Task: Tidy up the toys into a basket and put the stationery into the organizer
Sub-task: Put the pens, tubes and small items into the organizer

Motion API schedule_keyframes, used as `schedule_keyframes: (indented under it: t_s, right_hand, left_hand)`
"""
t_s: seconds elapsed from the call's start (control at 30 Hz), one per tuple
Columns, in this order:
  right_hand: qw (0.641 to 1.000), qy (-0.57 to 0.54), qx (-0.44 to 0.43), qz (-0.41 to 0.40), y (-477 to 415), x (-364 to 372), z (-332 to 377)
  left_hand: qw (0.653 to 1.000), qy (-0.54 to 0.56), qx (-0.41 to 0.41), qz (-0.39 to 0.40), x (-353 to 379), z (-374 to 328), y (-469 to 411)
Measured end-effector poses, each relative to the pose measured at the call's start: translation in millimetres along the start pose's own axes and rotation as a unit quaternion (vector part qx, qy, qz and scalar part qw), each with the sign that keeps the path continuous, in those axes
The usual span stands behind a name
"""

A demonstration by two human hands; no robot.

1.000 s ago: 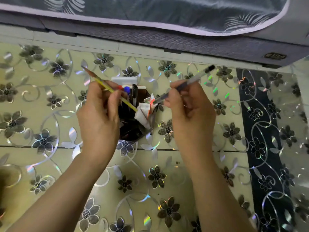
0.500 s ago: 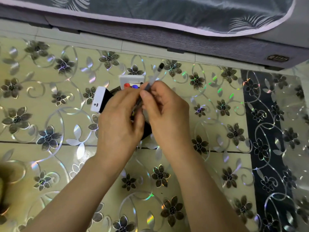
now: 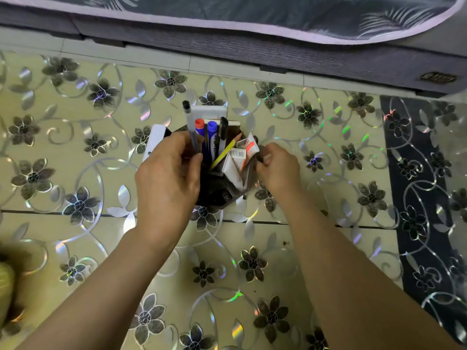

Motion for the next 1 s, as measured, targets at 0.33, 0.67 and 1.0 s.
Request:
schedule_keyframes:
  t_s: [0.33,0.67,1.0]
  right_hand:
    - [0.994,0.086,-0.059,0.026,-6,14,18]
    - [0.990,-0.045,-0.050,-0.127,23,-46,31]
    - [0.936,-0.255,-0.199,-0.142,91,-92,127]
  left_hand:
    - [0.994,-0.098,0.006,0.046,26,20,-6]
    - [0.996,-0.069,-0.013,0.050,25,14,-7]
    - [1.000,-0.010,-0.007,0.001,1,0,-2]
Point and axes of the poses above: each hand's wrist, its own y-axis away from the middle knuckle, its own x-axis out of the palm, z = x × y, the point moved 6 cm from there along -y, towards the middle knuckle, and after that the axes turned 1 degree about y, right-handed, at the moved point
